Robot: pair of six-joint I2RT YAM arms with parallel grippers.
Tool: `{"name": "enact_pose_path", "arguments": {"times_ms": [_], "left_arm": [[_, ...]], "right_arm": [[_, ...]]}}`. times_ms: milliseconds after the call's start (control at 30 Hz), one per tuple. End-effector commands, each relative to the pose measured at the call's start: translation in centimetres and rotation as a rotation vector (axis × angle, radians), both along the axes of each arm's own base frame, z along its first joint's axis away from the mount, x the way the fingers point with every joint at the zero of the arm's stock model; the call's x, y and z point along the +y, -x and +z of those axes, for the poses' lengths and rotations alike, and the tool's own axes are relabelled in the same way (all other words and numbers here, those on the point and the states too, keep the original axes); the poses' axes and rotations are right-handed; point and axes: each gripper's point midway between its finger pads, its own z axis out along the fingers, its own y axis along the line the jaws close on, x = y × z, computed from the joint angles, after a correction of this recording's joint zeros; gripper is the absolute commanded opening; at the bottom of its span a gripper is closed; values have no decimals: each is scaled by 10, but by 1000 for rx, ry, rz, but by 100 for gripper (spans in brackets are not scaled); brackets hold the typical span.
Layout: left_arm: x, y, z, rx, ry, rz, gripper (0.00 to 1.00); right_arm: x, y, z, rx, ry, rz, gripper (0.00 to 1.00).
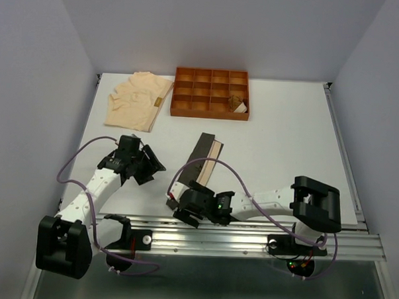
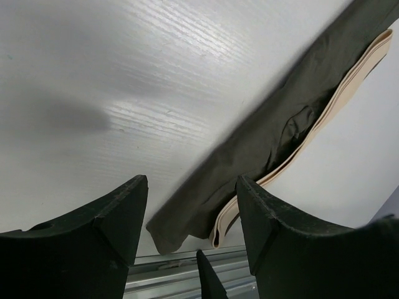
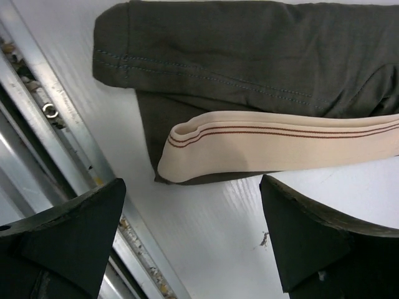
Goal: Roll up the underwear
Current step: Fold the underwear, then roll the underwear
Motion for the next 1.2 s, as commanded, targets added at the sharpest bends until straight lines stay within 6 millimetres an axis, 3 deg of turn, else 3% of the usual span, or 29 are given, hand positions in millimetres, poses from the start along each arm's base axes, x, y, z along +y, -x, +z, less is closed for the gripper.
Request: {"name": "enact_pose_path", "arguments": {"times_ms": [0, 133, 400, 500, 533, 567, 767, 900, 933, 1067, 1167], "left_arm": [[1, 5, -5, 4, -1, -17, 69], [2, 8, -9, 10, 6, -10, 68], [5, 8, -11, 19, -8, -1, 68], [5, 7, -10, 18, -8, 3, 68], [5, 6, -10, 22, -9, 3, 68], [6, 6, -10, 26, -15, 4, 68], [8, 3, -9, 33, -30, 10, 68], [9, 3, -11, 52, -42, 2, 68], [9, 2, -13, 59, -44, -3, 67], [7, -1, -8, 46, -41, -29, 66], [5, -6, 0, 9, -36, -47, 66]], "right_arm": [[14, -13, 4, -70, -36, -26, 93], [21, -14, 7, -91, -40, 19, 88], [22, -4, -11, -42, -11, 68, 72], [22, 2, -16, -16, -7, 93, 60], [23, 5, -18, -1, -8, 103, 47], [22, 5, -19, 2, -6, 102, 42], [8, -10, -32, 101, -7, 52, 36], [4, -10, -37, 175, -23, 60, 32], [6, -2, -38, 209, -28, 97, 29], [14, 13, -34, 310, -80, 181, 8], [20, 12, -19, 367, -155, 192, 3]]}}
